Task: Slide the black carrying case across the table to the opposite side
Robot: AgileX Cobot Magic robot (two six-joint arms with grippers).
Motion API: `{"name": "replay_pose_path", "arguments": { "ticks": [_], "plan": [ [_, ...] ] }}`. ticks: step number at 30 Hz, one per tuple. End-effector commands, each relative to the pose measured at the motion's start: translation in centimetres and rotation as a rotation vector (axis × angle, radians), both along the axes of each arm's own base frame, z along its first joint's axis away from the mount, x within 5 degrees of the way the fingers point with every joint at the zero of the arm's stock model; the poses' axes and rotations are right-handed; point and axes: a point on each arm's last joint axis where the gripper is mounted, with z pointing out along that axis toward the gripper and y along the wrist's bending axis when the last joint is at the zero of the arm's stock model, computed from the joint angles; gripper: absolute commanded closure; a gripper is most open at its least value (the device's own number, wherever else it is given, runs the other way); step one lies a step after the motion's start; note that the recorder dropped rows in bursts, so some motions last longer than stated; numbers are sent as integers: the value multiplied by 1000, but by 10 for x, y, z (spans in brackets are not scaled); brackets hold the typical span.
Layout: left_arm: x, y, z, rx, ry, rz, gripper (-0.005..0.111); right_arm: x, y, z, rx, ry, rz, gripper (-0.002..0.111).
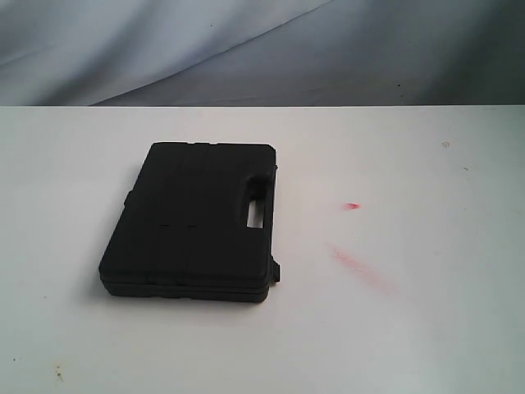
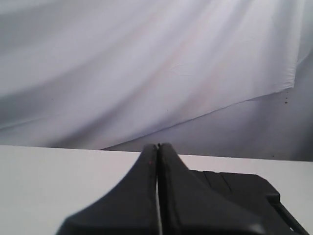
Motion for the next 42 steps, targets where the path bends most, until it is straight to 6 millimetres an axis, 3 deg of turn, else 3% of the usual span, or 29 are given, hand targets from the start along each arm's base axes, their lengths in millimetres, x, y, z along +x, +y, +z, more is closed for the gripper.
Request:
{"name": "replay_pose_path", "arguments": {
  "ticks": [1, 12, 42],
  "plan": [
    [-4, 0, -6, 75, 30, -3, 107, 0, 0, -1, -2, -4, -6, 108],
    [-7, 0, -18, 144, 139, -14, 107, 0, 0, -1, -2, -4, -6, 108],
    [-7, 0, -17, 119, 128, -11, 107, 0, 0, -1, -2, -4, -6, 108]
  ]
}}
